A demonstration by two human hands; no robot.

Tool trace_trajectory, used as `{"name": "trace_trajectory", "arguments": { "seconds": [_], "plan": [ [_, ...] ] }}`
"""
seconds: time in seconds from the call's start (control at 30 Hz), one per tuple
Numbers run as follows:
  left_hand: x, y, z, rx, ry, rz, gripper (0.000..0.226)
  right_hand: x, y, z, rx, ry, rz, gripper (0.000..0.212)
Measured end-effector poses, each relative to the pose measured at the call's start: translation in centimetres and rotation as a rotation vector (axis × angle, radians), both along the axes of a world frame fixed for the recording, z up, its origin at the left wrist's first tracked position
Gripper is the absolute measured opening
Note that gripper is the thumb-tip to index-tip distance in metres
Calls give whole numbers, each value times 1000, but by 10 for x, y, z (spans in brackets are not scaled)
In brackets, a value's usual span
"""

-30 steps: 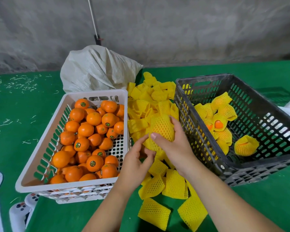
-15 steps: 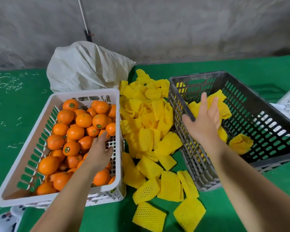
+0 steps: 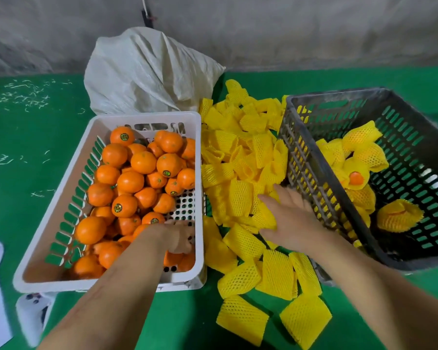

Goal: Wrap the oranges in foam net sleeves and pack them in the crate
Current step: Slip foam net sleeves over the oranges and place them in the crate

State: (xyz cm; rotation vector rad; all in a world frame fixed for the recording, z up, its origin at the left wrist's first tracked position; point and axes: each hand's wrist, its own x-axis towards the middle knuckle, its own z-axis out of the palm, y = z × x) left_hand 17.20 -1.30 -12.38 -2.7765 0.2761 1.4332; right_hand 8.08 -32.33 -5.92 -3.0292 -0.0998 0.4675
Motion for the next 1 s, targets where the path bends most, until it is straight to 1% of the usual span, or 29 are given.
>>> {"name": "trace_trajectory", "arguments": {
  "seconds": [0.03,0.07,0.1,0.13,0.17,0.2,0.27,0.37,0.43,0.5,0.57,0.6,0.67,0.7,0.73,0.77,0.8,0.83,0.87,0.9,0.93,0.97,1.0],
  "plan": [
    [-1,-1,-1,123,-21,-19,81,-9,10,-11,54,201,22,107],
    [-3,-3,-1,175,-53,-47,86,-18,19,-22,21,355,69,117],
    [-7,-6,2,195,-92,-89,81,-26,25,-34,-39,435,116,122],
    [-11,-9,4,217,-127,-123,73,-32,29,-44,-84,461,138,121],
    [-16,-11,8,251,-146,-162,66,-36,32,-51,-100,447,128,114],
    [-20,-14,9,281,-150,-188,62,-37,33,-55,-86,414,98,102],
    [-27,-23,14,290,-159,-189,55,-35,32,-58,24,373,8,77],
    [-32,-33,38,277,-144,-222,47,-32,29,-53,220,347,-120,59],
    [-32,-29,57,224,-152,-207,42,-29,28,-47,328,274,-182,49],
    [-30,-14,75,111,-191,-186,39,-27,27,-39,473,189,-278,41],
    [-28,1,92,-72,-243,-18,36,-26,27,-29,648,102,-406,31],
    [-29,7,100,-204,-304,119,36,-25,27,-24,747,56,-479,26],
    [-39,11,111,-463,-491,404,48,-24,30,-13,983,-27,-642,16],
    [-48,9,115,-570,-603,492,58,-23,33,-6,1094,-61,-721,12],
    [-57,5,117,-685,-715,547,63,-23,35,1,1176,-101,-780,9],
    [-66,-2,118,-813,-783,590,61,-22,38,8,1237,-144,-815,7],
    [-74,-12,118,-961,-768,646,57,-20,41,15,1301,-183,-837,6],
    [-81,-24,119,-1128,-668,731,52,-19,44,21,1373,-210,-853,5],
    [-89,-37,120,-1300,-493,845,47,-19,50,27,1448,-221,-865,6],
    [-96,-49,121,-1424,-301,950,45,-19,58,32,1530,-219,-874,8],
    [-102,-58,120,-1510,-147,1012,44,-20,66,36,1613,-208,-872,11],
    [-107,-65,118,-1548,-69,1014,45,-22,73,38,1690,-192,-855,17],
    [-110,-69,118,-1550,-53,980,46,-25,79,39,1747,-172,-819,23]
  ]
}}
